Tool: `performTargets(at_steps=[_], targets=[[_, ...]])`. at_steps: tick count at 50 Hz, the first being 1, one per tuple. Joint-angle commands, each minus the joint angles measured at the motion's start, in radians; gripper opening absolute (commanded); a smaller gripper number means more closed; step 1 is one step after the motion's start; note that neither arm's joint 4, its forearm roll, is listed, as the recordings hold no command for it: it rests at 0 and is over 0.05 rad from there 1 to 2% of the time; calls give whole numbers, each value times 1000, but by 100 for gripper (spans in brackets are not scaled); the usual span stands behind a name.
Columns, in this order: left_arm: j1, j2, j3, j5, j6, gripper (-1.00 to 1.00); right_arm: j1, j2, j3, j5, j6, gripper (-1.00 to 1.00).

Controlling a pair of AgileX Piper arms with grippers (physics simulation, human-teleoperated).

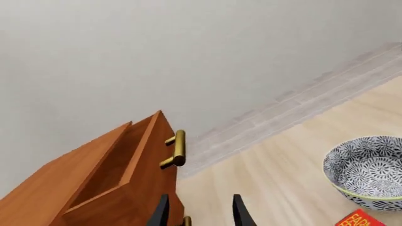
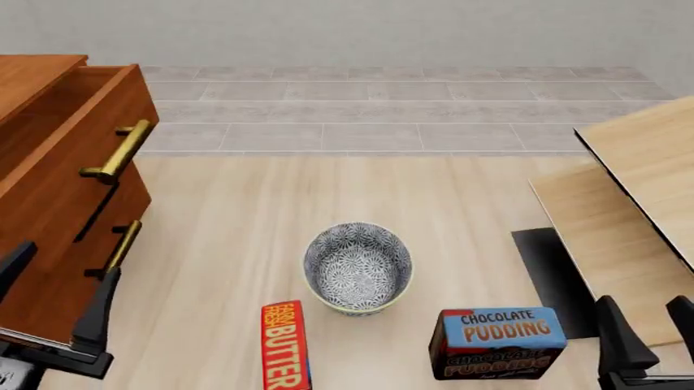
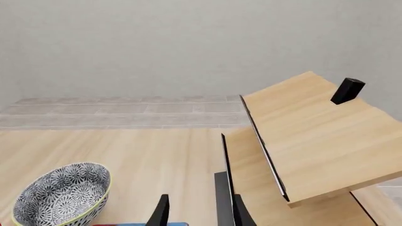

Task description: Close the top drawer of the cabinet.

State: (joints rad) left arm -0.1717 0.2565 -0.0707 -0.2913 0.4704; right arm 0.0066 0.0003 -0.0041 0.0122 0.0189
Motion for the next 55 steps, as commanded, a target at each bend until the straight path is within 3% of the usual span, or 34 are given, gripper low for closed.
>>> performTargets(at_steps=[1, 10, 15, 19, 25, 29, 40, 55], targets=[[-57, 160, 23, -196, 190, 100, -1, 0, 1, -1, 2, 100], [-58, 258, 11, -305, 263, 100, -2, 0, 3, -2, 1, 100], [-67, 395, 68, -554, 445, 100, -1, 0, 3, -3, 2, 100], [-67, 445, 69, -619, 487, 100, -2, 0, 3, -1, 2, 100], [-71, 640, 71, -834, 603, 100, 1, 0, 3, -1, 3, 100], [-68, 722, 68, -916, 635, 100, -1, 0, 3, -2, 3, 100], [-56, 824, 1, -929, 782, 100, -6, 0, 3, -1, 6, 100], [-5, 910, -67, -929, 865, 100, -9, 0, 4, 3, 5, 100]])
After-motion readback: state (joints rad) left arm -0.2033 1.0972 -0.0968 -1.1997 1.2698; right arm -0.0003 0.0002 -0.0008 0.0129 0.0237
